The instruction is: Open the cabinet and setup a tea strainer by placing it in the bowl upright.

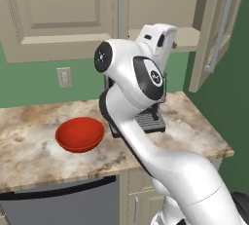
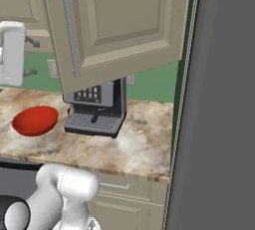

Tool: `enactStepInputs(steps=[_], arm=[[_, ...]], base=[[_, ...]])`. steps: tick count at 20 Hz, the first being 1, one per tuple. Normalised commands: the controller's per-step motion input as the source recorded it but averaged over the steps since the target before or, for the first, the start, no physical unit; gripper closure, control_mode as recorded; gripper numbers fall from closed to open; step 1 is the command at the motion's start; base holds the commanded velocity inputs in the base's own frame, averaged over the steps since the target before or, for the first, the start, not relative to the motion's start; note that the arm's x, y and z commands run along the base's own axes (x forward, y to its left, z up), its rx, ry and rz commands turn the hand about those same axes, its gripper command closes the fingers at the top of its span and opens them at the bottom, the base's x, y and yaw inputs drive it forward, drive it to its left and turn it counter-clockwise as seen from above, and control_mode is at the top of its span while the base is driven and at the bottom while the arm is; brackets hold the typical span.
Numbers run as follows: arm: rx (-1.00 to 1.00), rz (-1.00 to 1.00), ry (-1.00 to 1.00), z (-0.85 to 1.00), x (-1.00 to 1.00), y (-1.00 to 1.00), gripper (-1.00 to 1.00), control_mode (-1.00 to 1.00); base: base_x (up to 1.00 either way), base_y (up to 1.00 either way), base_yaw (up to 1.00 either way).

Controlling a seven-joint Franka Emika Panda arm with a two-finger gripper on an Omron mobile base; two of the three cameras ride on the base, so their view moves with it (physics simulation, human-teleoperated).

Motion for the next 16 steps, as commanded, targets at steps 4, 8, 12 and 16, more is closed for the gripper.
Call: enactStepInputs(steps=[4,8,12,16], arm=[[-0.05,-0.01,0.36,0.0,0.3,-0.46,-1.0,-1.0],[0.0,0.0,0.35,0.0,0.14,-0.6,-1.0,-1.0],[0.0,-0.02,0.32,0.0,0.04,-0.49,-1.0,-1.0],[0.0,-0.03,0.24,0.0,-0.04,-0.66,-1.0,-1.0]], base=[[0.0,0.0,0.0],[0.0,0.0,0.0],[0.0,0.0,0.0],[0.0,0.0,0.0]])
